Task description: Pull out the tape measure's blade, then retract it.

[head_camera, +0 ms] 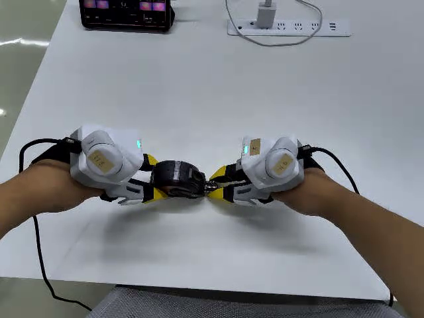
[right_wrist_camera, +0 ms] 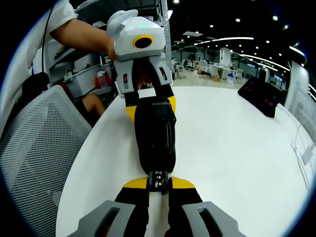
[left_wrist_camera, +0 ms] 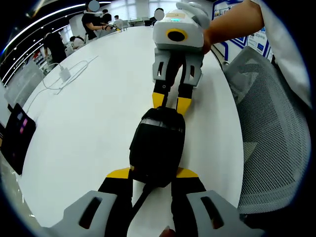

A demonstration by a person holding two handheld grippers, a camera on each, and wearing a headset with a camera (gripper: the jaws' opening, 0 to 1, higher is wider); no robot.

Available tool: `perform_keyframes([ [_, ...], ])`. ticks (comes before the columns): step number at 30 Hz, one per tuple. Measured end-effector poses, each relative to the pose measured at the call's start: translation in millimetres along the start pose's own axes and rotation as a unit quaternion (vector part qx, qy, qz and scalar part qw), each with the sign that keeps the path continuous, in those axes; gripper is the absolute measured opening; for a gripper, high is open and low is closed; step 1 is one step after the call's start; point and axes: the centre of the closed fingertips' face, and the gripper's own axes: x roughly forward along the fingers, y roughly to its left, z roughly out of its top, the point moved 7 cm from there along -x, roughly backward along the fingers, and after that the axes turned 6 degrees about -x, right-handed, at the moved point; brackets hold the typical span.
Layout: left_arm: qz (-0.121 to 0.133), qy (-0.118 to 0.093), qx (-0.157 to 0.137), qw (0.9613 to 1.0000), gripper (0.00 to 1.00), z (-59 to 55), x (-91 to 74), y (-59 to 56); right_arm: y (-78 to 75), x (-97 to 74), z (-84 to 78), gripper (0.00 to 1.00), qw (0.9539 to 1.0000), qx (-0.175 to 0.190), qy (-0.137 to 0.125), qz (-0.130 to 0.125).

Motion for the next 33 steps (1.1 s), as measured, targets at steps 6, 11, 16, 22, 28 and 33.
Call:
perform_keyframes([
  [6, -0.001, -0.002, 0.0, 1.0, 0.24, 0.1, -0.3, 0.1, 0.8, -6.4, -4.2, 0.11, 1.0, 0.002, 0.004, -0.002],
  [11, -0.001, -0.001, -0.001, 1.0, 0.24, 0.2, -0.4, 0.0, 1.4, -11.3, -7.2, 0.11, 1.0, 0.004, 0.007, -0.004],
  [16, -0.001, 0.0, 0.0, 1.0, 0.24, 0.4, -0.3, 0.1, 2.0, -14.3, -9.5, 0.11, 0.9999, 0.004, 0.009, -0.006],
  [22, -0.002, 0.0, 0.0, 1.0, 0.24, 0.4, -0.2, 0.2, 2.7, -19.7, -12.9, 0.11, 0.9999, 0.002, 0.013, -0.008],
  [28, -0.001, 0.001, 0.0, 1.0, 0.24, 0.1, 0.0, 0.4, 3.6, -24.3, -15.7, 0.11, 0.9998, 0.002, 0.017, -0.012],
  [33, 0.0, 0.001, -0.001, 1.0, 0.24, 0.2, -0.3, -0.2, 4.7, -27.2, -17.0, 0.11, 0.9997, 0.003, 0.018, -0.013],
])
